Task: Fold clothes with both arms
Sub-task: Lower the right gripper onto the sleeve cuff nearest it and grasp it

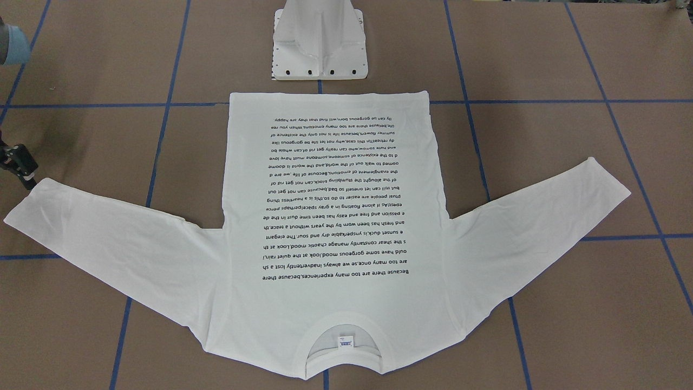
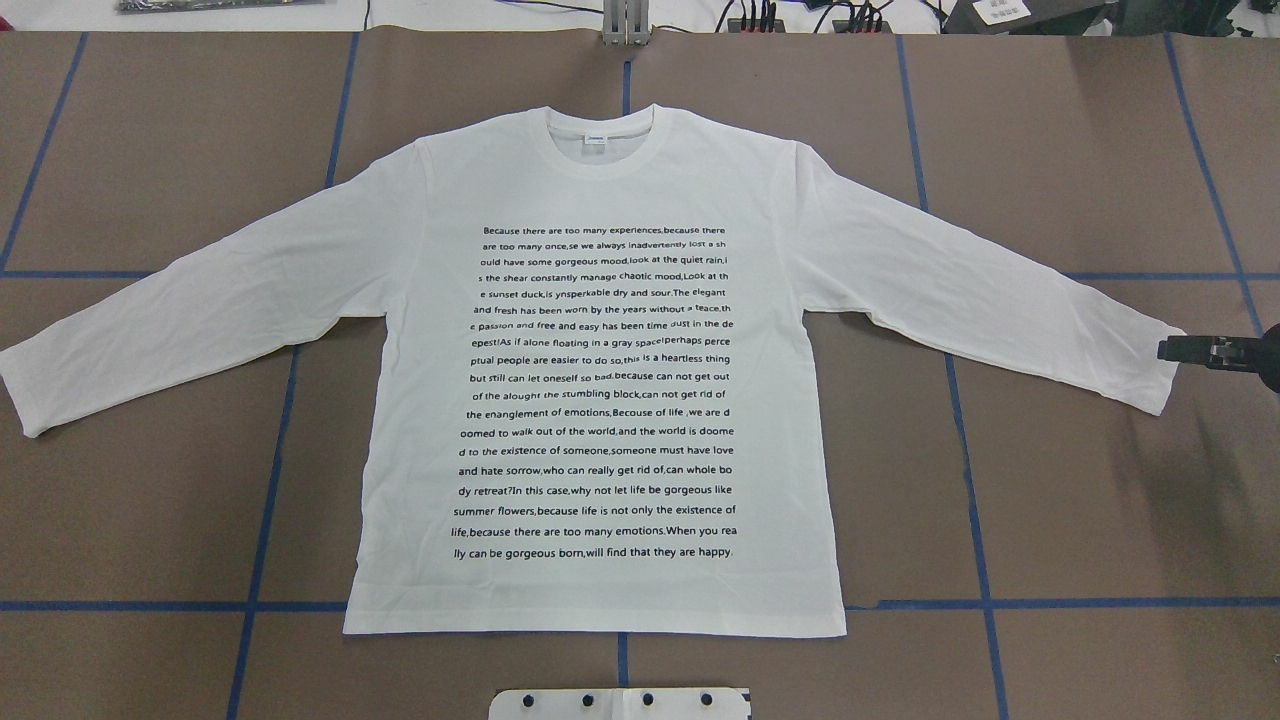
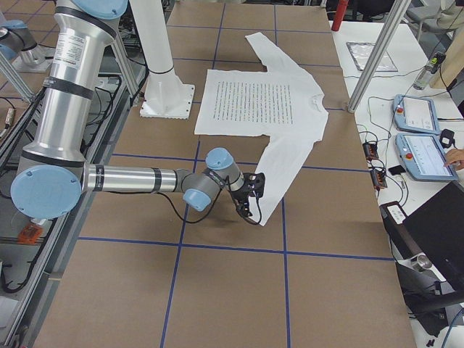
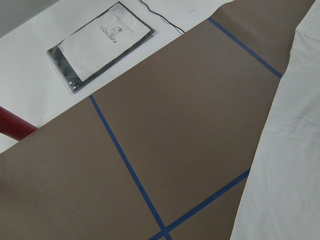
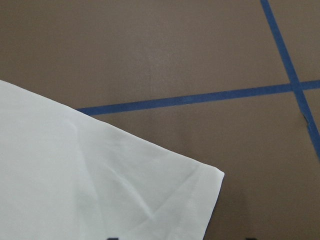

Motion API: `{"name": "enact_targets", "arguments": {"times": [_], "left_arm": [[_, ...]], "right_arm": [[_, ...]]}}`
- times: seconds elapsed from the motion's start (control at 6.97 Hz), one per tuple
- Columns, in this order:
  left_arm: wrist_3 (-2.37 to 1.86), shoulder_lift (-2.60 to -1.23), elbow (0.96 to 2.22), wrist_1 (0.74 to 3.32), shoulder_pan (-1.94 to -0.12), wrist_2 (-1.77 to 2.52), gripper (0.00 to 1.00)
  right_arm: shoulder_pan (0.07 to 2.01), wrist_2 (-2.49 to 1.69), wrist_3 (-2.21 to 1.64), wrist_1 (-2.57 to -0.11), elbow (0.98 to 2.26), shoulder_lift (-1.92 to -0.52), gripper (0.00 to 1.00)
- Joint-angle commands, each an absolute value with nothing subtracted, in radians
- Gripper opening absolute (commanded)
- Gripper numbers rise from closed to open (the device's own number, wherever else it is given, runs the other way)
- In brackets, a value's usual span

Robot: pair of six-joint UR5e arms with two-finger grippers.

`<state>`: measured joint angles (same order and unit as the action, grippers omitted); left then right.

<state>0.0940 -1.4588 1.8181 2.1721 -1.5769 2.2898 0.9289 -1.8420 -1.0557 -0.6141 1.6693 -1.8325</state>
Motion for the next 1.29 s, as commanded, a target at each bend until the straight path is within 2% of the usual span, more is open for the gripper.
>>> {"name": "enact_targets", "arguments": {"times": [0.0,0.72,1.0,1.15], "left_arm": [[0.094,-1.459,1.822,2.172,-1.577,2.290,1.00],[0.094,-1.459,1.821,2.172,-1.577,2.290,1.00],[0.094,-1.459,1.819,2.172,-1.577,2.290,1.00],[0.095,-1.459,1.819,2.172,-1.577,2.290,1.00]], "right_arm": [[0.876,-1.832,-1.119,-0.598,1.646,-1.816,0.84],[0.845,-1.830,-1.123,-0.598,1.598,-1.812,0.72],[0.839,-1.816,-1.123,-0.598,1.589,-1.812,0.71],[0.836,-1.815,-1.123,-0.597,1.588,-1.812,0.55]]}}
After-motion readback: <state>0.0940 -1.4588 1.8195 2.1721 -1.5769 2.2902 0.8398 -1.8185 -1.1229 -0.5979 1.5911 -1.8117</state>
